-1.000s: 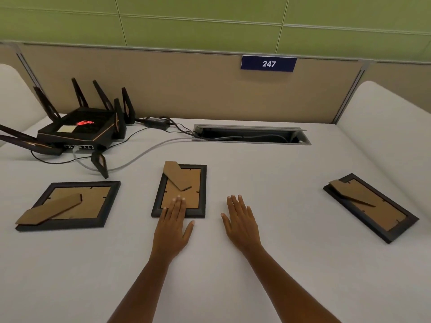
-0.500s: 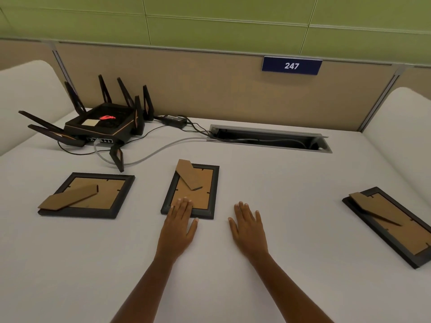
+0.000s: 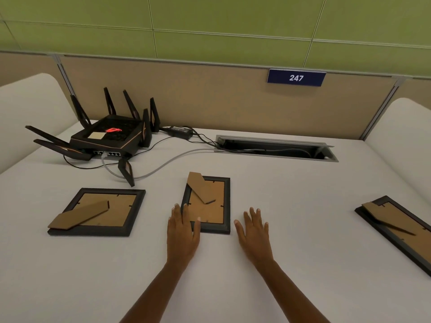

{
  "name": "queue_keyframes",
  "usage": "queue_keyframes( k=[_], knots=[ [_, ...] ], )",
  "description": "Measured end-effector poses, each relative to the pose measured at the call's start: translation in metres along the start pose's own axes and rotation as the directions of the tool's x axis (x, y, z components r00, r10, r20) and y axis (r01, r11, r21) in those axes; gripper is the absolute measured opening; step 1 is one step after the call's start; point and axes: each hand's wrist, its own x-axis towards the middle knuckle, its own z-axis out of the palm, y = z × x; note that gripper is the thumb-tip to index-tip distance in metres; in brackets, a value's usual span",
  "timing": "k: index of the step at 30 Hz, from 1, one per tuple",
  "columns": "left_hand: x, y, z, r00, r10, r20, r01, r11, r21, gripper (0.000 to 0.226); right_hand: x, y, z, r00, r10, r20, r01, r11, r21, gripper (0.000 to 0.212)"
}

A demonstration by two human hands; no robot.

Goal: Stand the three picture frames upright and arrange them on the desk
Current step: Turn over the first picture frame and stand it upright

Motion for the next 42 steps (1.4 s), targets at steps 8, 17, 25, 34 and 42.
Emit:
queue_keyframes(
  k=[8, 17, 25, 34, 42],
  knots=[
    [0.021, 0.001, -0.018, 0.997, -0.082, -0.005, 0.082, 0.992, 0.096, 0.040, -0.003, -0.037, 0.011, 0.998, 0.049, 0.037, -0.053, 0.992, 0.110, 0.053],
    [0.039, 0.000, -0.027, 0.943, -0.290, 0.160, 0.316, 0.933, -0.172, 0.031, 0.006, -0.073, 0.005, 0.951, 0.309, 0.021, -0.283, 0.838, 0.466, 0.021],
    [0.058, -0.006, -0.048, 0.849, -0.357, 0.390, 0.528, 0.610, -0.591, 0.018, 0.015, -0.074, -0.009, 0.921, 0.359, 0.151, -0.369, 0.680, 0.633, 0.028],
    [0.076, 0.015, -0.094, 0.767, -0.259, 0.587, 0.637, 0.208, -0.742, 0.007, 0.014, -0.067, -0.044, 0.974, 0.225, -0.007, -0.171, 0.758, 0.629, 0.030],
    [0.067, 0.040, -0.118, 0.748, -0.148, 0.647, 0.659, 0.041, -0.751, 0.006, 0.018, -0.063, -0.062, 0.927, -0.173, -0.332, 0.301, 0.873, 0.385, 0.029]
  ],
)
